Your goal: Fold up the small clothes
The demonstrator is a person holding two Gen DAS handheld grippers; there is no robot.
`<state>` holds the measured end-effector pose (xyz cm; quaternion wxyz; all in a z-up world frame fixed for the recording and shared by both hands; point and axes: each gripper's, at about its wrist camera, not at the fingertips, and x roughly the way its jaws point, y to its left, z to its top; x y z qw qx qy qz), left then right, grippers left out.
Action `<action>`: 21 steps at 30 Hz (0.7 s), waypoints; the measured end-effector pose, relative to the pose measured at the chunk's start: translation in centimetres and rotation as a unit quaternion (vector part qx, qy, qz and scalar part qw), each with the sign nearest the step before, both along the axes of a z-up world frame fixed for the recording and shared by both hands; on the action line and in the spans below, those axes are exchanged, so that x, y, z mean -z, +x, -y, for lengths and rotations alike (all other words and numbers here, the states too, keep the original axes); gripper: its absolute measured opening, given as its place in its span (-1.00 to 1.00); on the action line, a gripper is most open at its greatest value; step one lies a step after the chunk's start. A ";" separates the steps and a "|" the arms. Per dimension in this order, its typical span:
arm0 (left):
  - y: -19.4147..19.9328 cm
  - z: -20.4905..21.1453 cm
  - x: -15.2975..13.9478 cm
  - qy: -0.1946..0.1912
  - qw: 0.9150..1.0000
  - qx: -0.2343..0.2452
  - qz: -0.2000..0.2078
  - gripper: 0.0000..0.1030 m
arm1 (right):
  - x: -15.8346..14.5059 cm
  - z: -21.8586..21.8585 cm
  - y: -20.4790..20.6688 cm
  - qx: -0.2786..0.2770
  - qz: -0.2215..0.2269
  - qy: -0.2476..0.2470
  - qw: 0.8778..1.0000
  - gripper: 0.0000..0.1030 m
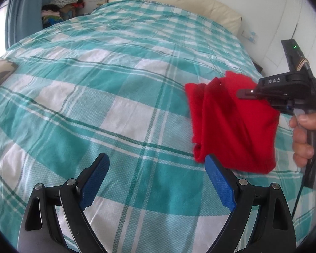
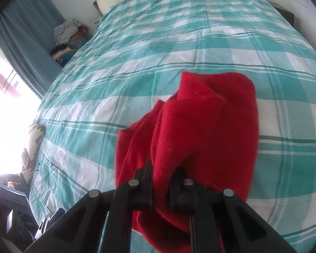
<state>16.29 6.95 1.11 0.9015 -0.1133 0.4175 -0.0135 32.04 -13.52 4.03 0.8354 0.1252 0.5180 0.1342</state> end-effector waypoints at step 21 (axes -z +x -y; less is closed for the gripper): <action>-0.5 -1.3 -0.6 -0.036 0.999 -0.017 -0.001 0.81 | 2.5 -0.9 -7.1 -0.117 0.090 -0.170 0.974 0.21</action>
